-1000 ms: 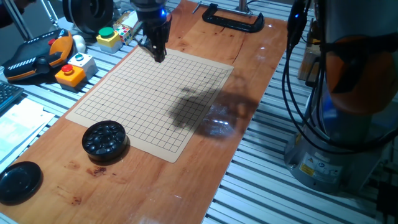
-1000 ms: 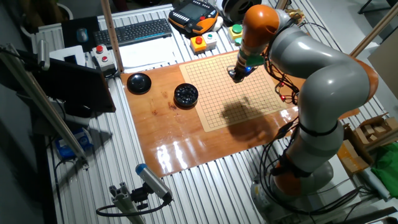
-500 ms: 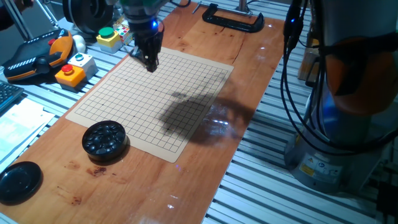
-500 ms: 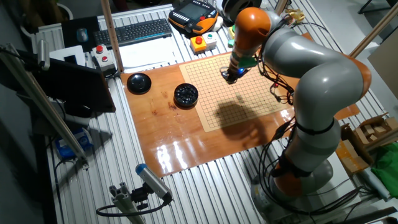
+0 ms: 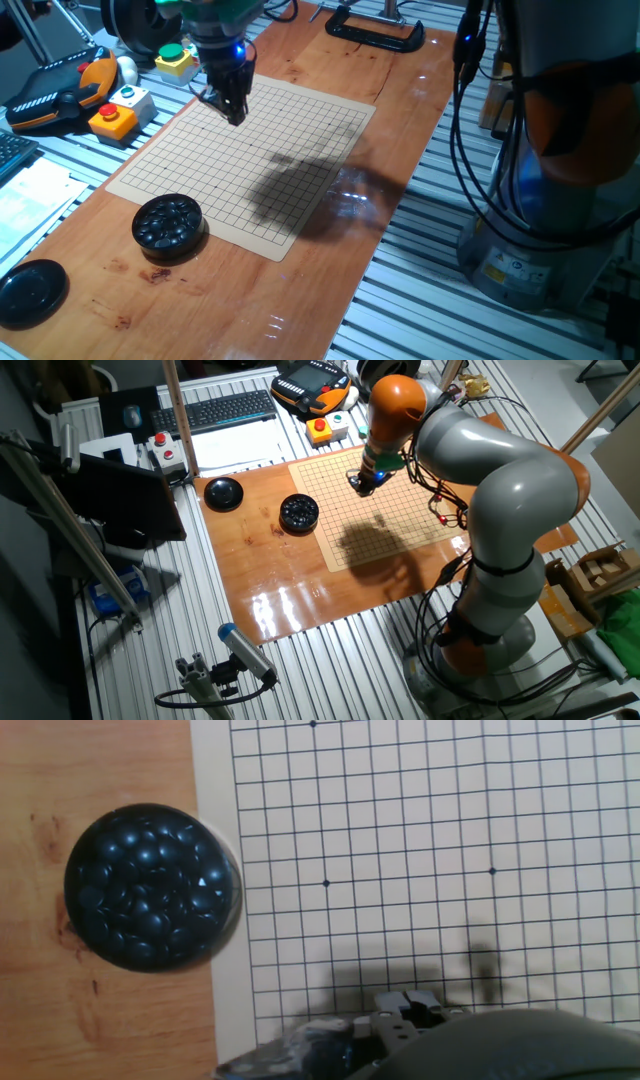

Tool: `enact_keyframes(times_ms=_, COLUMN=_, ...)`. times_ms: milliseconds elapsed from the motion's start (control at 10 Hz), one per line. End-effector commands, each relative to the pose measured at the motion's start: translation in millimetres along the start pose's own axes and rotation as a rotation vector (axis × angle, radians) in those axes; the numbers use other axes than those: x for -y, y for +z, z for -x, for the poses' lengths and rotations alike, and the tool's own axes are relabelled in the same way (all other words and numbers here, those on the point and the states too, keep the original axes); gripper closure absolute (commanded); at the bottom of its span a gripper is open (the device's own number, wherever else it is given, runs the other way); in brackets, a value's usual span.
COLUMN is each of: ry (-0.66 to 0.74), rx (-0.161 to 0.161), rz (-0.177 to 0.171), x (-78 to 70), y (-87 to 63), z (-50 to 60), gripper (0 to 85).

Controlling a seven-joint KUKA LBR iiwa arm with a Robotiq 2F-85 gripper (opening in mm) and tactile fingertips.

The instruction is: Play the first move as black on the 3-4 point in the upper right corner of the Go board

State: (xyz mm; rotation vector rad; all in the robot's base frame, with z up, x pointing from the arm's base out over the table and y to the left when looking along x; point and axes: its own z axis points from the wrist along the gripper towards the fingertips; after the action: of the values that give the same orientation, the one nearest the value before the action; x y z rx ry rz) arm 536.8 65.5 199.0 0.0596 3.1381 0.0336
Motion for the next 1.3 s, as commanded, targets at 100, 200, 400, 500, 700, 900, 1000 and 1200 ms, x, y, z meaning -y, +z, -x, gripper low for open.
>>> enact_keyframes(times_ms=100, ry=0.000, rx=0.002, rz=0.000, x=-5.3, y=3.5, z=0.4, gripper=84.3)
enact_keyframes(times_ms=200, ry=-0.002, rx=0.005, rz=-0.003, x=-8.4, y=5.3, z=-0.5, gripper=84.3)
enact_keyframes(times_ms=400, ry=-0.003, rx=0.013, rz=-0.018, x=-15.5, y=8.8, z=-3.8, gripper=84.3)
enact_keyframes(times_ms=500, ry=-0.019, rx=0.022, rz=-0.047, x=-18.6, y=8.5, z=-5.5, gripper=84.3)
enact_keyframes(times_ms=700, ry=-0.057, rx=0.037, rz=-0.108, x=-31.5, y=10.6, z=-7.9, gripper=84.3)
enact_keyframes(times_ms=900, ry=-0.045, rx=0.036, rz=-0.114, x=-43.9, y=12.8, z=-10.6, gripper=84.3)
enact_keyframes(times_ms=1000, ry=-0.040, rx=0.032, rz=-0.107, x=-47.4, y=13.9, z=-12.1, gripper=84.3)
enact_keyframes(times_ms=1200, ry=-0.028, rx=0.038, rz=-0.106, x=-55.9, y=17.7, z=-13.2, gripper=84.3)
